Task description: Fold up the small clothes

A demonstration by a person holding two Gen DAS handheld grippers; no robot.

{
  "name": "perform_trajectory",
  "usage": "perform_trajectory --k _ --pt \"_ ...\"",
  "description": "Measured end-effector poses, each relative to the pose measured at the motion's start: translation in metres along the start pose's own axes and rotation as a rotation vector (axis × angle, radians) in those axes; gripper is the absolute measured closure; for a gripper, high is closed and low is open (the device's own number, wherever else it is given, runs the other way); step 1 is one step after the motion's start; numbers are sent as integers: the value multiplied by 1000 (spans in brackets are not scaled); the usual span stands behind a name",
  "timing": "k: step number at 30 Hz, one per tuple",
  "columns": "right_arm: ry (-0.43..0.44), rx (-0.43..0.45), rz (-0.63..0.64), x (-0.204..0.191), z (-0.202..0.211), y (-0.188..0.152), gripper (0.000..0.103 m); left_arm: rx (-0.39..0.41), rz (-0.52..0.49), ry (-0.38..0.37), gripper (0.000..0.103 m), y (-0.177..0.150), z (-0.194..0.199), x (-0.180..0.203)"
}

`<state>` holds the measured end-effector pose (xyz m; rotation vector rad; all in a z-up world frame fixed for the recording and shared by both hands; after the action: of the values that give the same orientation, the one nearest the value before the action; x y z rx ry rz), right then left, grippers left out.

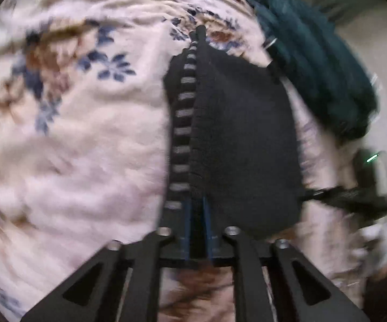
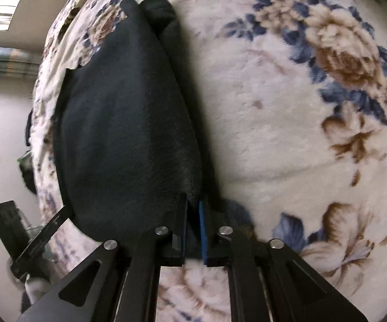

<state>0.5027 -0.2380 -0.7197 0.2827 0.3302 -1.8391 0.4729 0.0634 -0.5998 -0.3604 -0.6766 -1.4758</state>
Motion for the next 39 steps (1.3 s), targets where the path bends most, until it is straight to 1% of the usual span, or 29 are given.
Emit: perform_trajectory --k 1,2,3,4,6,7,8,9,10,12,15,16,17,19,20,21,23,25,26,27,29,30,32,34,35,36,37,38,39 --pt "11 0 -2 0 2 -1 90 8 27 -38 66 -4 1 1" --pt "26 -4 1 0 3 -2 82 -1 33 -60 61 -10 -3 1" --pt "41 -11 7 0 1 -4 65 -21 28 -35 60 -16 -10 0" --pt "35 -28 12 0 -3 -7 60 -53 -3 20 60 -25 -24 -1" --pt "22 -79 25 -2 -15 -15 58 -68 -74 91 64 -36 -38 1" --pt "6 -85 40 -3 -20 -20 59 -57 -89 105 71 -38 -40 4" --pt "-12 -77 47 -2 -22 -22 69 -52 -90 112 77 -39 -40 4" --pt "-18 -65 40 -1 -22 -24 82 -39 -85 115 89 -38 -34 5" --pt "-15 -58 30 0 -21 -24 85 -26 -84 101 94 -37 -26 7" --pt "-3 -39 17 0 -14 -23 91 -6 -132 113 97 -37 -12 16" --pt "-19 28 25 -2 7 -22 93 -29 -273 226 97 -34 -10 18" --pt "-41 41 33 -1 9 -22 95 -75 -269 267 99 -34 -20 3" --pt "-74 41 48 -2 6 -21 96 -93 -219 284 99 -32 -26 -16" --pt "-72 -9 25 5 -6 -23 96 -82 -136 264 100 -22 -19 -30" --pt "-62 -11 10 7 -6 -22 96 -48 -102 222 99 -17 -9 -30" --pt "-42 -10 -1 7 -4 -20 94 -3 -51 146 97 -13 2 -26" --pt "7 -26 -13 8 2 -18 91 44 48 12 80 -9 20 -22" --pt "23 -11 -11 14 9 -18 90 47 82 -47 45 -12 19 -20" --pt "25 -8 -5 15 10 -20 84 31 85 -53 41 -14 12 -19" --pt "29 -14 -1 14 9 -20 71 1 88 -56 41 -18 0 -17" --pt "44 -16 -17 17 9 -21 61 -64 95 -63 41 -22 -23 -12" --pt "58 -24 -19 16 6 -21 57 -66 81 -53 43 -26 -28 -10" --pt "50 -58 3 10 -8 -26 55 -37 26 -8 45 -28 -38 1" --pt "3 -61 50 8 -20 -27 56 -12 -1 -21 77 -25 -40 9" --pt "-2 -58 53 7 -25 -27 57 5 -1 -46 82 -22 -36 13" --pt "17 -57 35 7 -28 -27 66 18 8 -86 83 -23 -32 15" --pt "29 -55 18 8 -28 -27 68 32 27 -140 84 -21 -26 18" --pt "38 -53 9 8 -26 -27 75 60 54 -219 85 -16 -18 22" --pt "62 -54 -2 9 -22 -28 81 91 97 -333 85 -12 -8 24"
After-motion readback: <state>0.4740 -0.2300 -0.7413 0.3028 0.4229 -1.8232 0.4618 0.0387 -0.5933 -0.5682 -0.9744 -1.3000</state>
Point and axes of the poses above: each gripper's, at about its wrist camera, not at the fingertips, and z roughly against the way its jaws point, x to its right, y to its top, the point moved 7 cm from there along -z, roughly the way its jaws point, and after that the axes turned 5 degrees about -y, right-handed, at the moved point
